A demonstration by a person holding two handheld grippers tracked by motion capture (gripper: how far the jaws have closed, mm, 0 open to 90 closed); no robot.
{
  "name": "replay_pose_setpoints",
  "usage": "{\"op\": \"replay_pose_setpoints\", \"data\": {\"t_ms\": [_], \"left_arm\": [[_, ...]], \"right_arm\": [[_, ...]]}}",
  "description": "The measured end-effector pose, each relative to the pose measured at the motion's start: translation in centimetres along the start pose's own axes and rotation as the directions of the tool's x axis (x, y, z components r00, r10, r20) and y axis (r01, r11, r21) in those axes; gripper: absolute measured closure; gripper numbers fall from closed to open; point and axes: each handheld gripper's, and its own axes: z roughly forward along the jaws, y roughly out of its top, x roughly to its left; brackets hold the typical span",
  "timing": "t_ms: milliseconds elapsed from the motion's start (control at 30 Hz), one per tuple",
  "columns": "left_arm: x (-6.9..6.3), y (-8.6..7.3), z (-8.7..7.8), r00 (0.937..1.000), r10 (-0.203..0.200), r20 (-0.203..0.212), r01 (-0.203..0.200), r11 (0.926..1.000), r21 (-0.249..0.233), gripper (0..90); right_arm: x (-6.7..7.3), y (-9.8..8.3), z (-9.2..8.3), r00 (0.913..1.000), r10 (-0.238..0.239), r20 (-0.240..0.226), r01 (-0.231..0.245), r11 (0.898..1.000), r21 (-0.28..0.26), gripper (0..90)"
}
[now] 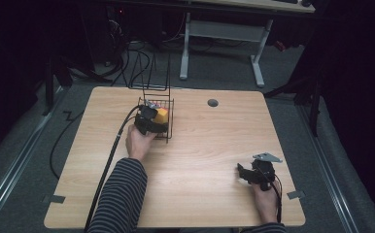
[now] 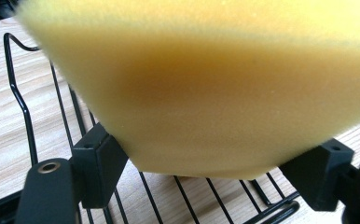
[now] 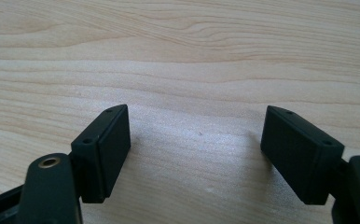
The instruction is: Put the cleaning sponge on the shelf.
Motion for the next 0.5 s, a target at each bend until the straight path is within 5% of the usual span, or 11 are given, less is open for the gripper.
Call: {"op": "replay_pose_setpoints", "data": {"t_ms": [500], "left_arm": [[0.32,-0.23,0.25,0.9997,-0.022,0.007,0.022,0.9995,0.022,15.7]], "right_arm": [[0.0,0.0,0.0,1.0,0.0,0.0,0.0,1.0,0.0,24.3]]}}
